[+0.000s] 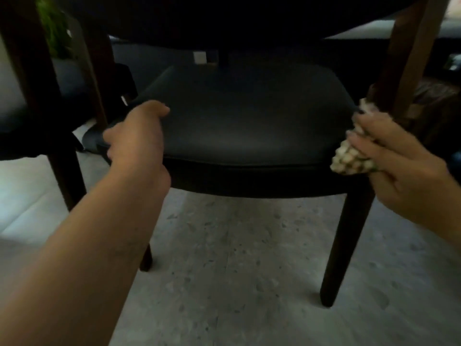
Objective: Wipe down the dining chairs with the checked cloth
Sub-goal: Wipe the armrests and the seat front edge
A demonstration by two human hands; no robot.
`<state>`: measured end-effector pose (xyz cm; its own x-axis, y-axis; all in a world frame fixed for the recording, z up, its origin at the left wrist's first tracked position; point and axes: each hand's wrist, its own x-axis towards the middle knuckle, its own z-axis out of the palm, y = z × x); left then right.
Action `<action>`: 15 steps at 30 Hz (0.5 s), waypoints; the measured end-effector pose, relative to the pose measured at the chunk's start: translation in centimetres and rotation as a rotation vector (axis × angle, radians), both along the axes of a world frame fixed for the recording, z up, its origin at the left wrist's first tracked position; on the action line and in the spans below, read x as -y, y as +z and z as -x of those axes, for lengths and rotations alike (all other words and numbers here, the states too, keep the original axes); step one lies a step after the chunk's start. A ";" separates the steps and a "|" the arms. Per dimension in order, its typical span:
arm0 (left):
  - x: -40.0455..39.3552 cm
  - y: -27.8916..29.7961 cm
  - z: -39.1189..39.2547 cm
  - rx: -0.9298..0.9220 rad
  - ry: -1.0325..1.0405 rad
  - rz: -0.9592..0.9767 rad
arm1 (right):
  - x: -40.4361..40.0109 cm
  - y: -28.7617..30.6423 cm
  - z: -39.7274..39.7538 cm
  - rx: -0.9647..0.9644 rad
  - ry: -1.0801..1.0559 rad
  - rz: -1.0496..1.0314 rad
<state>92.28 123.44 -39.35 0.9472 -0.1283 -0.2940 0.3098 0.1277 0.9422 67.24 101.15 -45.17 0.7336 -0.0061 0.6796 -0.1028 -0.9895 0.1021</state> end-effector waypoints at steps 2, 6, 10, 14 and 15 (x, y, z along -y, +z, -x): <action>-0.4 0.6 -0.4 0.080 0.089 -0.013 | -2.1 0.9 -3.3 -0.075 0.024 -0.089; -1.3 -1.0 -1.2 0.087 0.085 0.075 | -7.2 1.4 -9.0 -0.185 0.125 -0.116; -3.1 -1.3 -3.5 0.098 0.148 0.115 | -12.6 3.0 -15.6 -0.344 0.250 0.040; -5.1 1.3 -4.9 0.252 0.114 0.112 | -17.1 6.3 -21.3 -0.597 0.225 0.014; -5.5 2.3 -5.3 0.272 0.079 0.130 | -17.7 7.0 -22.2 -0.615 0.206 -0.004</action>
<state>97.62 128.93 -37.02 0.9973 -0.0713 -0.0145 0.0331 0.2660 0.9634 89.44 118.89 -38.21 0.9753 0.1745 0.1355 0.1650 -0.9832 0.0783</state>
